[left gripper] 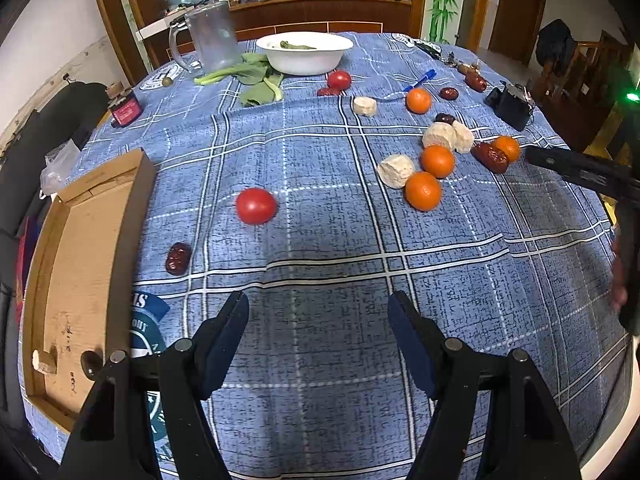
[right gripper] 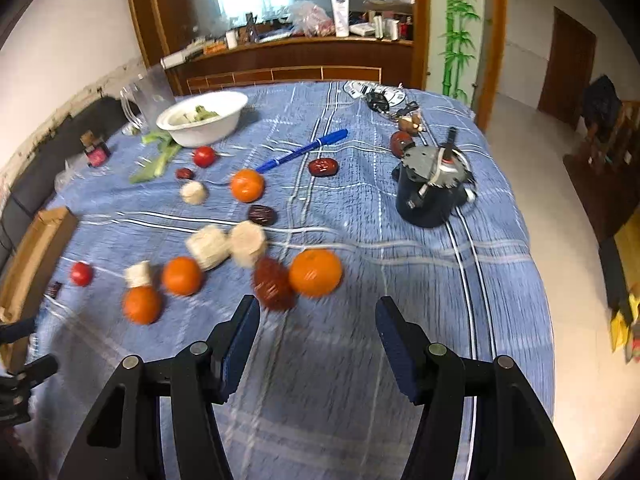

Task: Organize fruits
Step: 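Move both open tools back toward the fruits on the cloth, then grasp a mandarin orange with the right tool while the left tool grasps another orange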

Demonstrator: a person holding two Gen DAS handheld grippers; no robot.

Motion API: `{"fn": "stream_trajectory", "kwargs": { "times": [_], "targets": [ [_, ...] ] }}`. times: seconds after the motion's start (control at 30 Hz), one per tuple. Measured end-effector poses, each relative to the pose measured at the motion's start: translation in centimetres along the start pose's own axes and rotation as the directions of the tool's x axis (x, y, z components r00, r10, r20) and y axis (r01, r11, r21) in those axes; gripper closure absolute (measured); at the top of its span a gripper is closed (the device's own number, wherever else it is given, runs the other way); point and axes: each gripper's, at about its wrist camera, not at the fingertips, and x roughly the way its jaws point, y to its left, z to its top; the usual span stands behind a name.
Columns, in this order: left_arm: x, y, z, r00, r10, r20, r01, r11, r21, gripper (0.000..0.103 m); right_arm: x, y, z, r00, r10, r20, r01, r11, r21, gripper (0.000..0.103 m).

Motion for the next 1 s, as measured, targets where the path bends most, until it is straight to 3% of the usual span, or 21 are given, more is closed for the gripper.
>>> {"fn": "stream_trajectory", "kwargs": {
  "times": [0.13,0.2,0.27,0.37,0.47,0.67,0.8,0.83,1.0],
  "targets": [
    [0.6,-0.1,0.3,1.000,-0.008,-0.015,0.008,1.000,-0.012,0.032,2.4,-0.3,0.8,0.997,0.065,-0.035,-0.067,0.996,-0.055,0.039],
    [1.0,-0.4,0.7,1.000,-0.005,-0.023,0.005,1.000,-0.012,0.032,3.5,0.2,1.0,0.988,0.133,-0.073,-0.140,0.985,-0.098,0.039],
    [1.3,-0.6,1.0,0.999,-0.006,-0.031,0.005,1.000,-0.011,0.032,3.4,0.5,1.0,0.987,0.146,-0.067,-0.154,0.980,-0.124,0.039],
    [1.7,-1.0,1.5,0.999,-0.014,-0.035,0.013,1.000,-0.010,0.032,1.6,0.3,0.7,0.936,0.348,-0.051,-0.351,0.930,-0.104,0.039],
    [2.3,-1.5,2.1,0.999,-0.012,-0.042,0.011,1.000,-0.004,0.032,1.6,0.3,0.9,0.956,0.291,-0.038,-0.293,0.948,-0.125,0.039],
    [2.4,-2.6,3.1,0.999,-0.018,-0.029,0.018,1.000,0.009,0.032,2.9,0.9,0.3,0.965,0.254,-0.068,-0.262,0.949,-0.174,0.040],
    [3.1,-3.1,4.0,0.999,-0.035,-0.032,0.035,0.999,-0.008,0.032,3.5,0.2,0.5,0.968,0.241,-0.075,-0.250,0.955,-0.157,0.058],
    [3.4,-3.3,4.3,0.998,-0.046,-0.038,0.045,0.999,-0.021,0.032,3.3,0.2,0.5,0.972,0.223,-0.066,-0.232,0.959,-0.165,0.067],
    [5.4,-4.8,5.4,0.992,-0.107,-0.065,0.102,0.992,-0.075,0.032,3.1,0.4,0.4,0.976,0.199,-0.082,-0.211,0.962,-0.175,0.067]
  ]
}}
